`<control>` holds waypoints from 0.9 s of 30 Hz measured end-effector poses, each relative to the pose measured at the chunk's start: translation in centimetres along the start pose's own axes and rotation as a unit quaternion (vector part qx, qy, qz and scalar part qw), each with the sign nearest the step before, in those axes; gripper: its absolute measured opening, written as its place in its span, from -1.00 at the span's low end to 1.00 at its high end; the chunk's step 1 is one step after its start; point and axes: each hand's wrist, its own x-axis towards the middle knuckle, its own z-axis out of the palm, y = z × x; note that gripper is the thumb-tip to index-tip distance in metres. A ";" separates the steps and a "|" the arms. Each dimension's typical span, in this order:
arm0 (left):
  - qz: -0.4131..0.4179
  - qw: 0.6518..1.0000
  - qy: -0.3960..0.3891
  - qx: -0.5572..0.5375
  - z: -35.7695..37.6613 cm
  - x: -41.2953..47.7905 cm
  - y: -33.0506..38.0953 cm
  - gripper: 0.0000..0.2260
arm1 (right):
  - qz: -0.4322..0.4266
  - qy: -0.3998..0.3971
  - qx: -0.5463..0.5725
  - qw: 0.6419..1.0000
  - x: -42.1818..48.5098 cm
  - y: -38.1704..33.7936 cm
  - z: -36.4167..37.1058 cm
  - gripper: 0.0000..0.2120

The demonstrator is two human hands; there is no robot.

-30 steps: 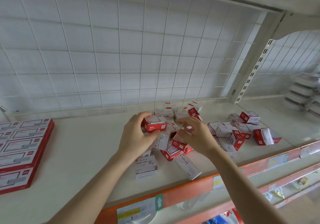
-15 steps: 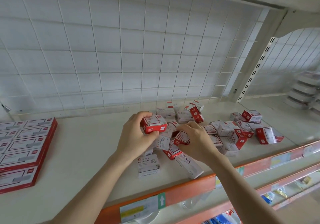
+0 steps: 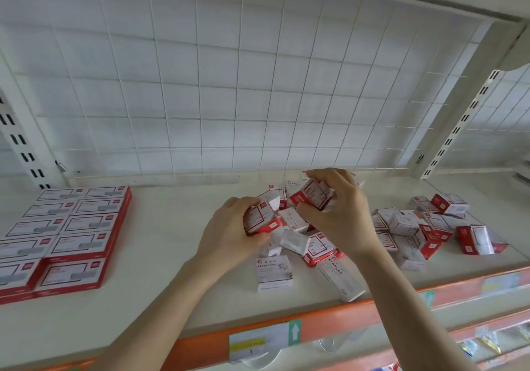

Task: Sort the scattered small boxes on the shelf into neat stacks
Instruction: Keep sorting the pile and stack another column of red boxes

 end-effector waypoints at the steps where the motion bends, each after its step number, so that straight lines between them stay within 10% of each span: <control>1: -0.004 1.000 0.000 0.003 -0.2 -0.1 -0.2 -0.55 | -0.010 -0.016 0.000 1.000 -0.2 -0.5 0.6 -0.58; 27: -0.056 0.975 -0.120 0.177 -8.5 -5.9 -7.9 -0.60 | 0.010 -0.271 -0.161 0.949 -4.1 -4.7 13.8 -0.53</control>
